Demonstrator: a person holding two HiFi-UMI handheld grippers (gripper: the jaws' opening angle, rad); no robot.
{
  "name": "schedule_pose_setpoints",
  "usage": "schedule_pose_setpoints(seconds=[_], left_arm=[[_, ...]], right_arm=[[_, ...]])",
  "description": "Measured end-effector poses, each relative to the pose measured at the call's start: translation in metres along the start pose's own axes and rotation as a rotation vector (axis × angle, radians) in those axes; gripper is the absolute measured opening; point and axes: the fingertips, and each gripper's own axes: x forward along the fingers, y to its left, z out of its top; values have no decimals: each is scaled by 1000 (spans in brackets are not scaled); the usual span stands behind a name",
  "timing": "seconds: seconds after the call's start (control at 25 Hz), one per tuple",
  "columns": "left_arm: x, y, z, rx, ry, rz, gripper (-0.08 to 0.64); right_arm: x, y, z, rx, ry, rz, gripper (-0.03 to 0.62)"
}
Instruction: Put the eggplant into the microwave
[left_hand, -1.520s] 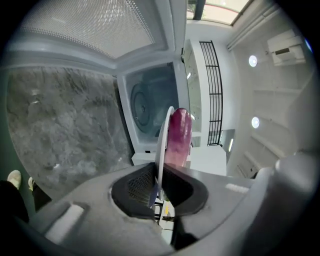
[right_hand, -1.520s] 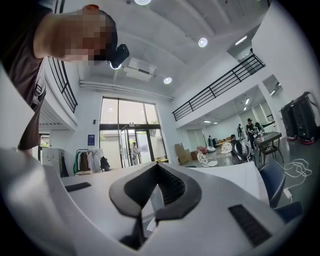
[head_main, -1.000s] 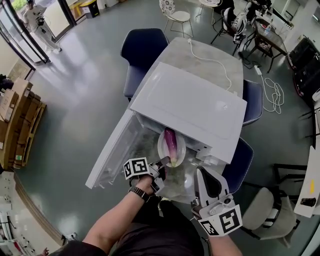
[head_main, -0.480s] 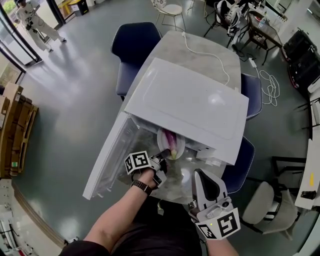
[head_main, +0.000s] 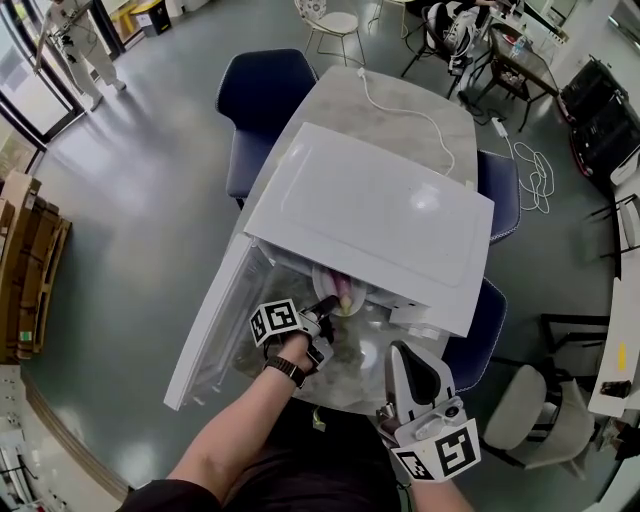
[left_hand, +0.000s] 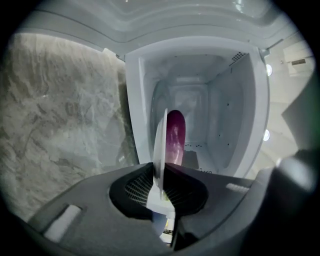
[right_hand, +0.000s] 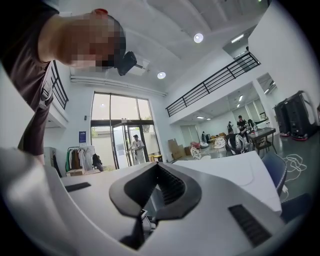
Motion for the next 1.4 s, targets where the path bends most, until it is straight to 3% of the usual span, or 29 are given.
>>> schedule_pose_setpoints(seconds=[0.6, 0.72, 0.84, 1.2, 1.4], left_arm=[[11, -10, 22, 94, -51, -83, 32], [10, -13, 23, 114, -54, -119, 143], [10, -21, 24, 145, -68, -149, 150], [-3, -18, 24, 165, -144, -120, 150], [1, -17, 32, 184, -150, -126, 150]], right_arm=[[-3, 4, -3, 8, -6, 26, 2], [-4, 8, -5, 10, -3, 35, 2], [-4, 10, -9, 15, -4, 40, 2], [43, 16, -58, -84, 75, 64, 2], [60, 10, -83, -78, 103, 56, 2]])
